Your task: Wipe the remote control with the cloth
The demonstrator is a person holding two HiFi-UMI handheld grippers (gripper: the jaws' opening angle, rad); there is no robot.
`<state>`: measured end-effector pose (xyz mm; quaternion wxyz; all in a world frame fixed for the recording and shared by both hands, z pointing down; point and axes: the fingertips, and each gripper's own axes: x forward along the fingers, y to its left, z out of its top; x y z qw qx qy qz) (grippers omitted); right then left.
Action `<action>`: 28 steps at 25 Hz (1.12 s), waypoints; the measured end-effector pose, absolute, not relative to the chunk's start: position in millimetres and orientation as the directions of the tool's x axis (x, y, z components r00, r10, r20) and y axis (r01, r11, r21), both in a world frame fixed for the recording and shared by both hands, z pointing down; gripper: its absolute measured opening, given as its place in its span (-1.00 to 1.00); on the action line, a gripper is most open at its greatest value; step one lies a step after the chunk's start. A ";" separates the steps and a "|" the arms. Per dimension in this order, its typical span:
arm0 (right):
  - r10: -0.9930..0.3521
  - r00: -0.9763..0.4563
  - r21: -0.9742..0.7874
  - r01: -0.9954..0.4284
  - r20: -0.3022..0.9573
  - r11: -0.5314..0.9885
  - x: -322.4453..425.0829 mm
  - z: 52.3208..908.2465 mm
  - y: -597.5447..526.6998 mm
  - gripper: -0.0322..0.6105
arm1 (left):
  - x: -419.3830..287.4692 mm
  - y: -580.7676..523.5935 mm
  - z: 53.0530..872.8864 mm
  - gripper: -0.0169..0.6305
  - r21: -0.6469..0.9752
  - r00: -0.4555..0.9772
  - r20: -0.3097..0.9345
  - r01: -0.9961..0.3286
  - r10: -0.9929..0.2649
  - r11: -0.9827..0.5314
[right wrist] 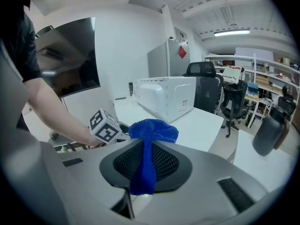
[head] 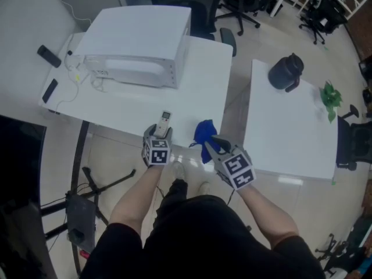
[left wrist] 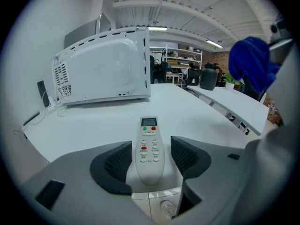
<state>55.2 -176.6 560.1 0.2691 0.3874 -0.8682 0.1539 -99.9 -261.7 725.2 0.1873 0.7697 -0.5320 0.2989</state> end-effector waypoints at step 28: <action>-0.574 -0.458 0.069 -0.739 0.679 0.671 64.1 623.9 -202.4 -0.40 | -108.9 -146.4 624.4 -0.13 0.013 0.279 0.496 -0.949 -0.822 -0.315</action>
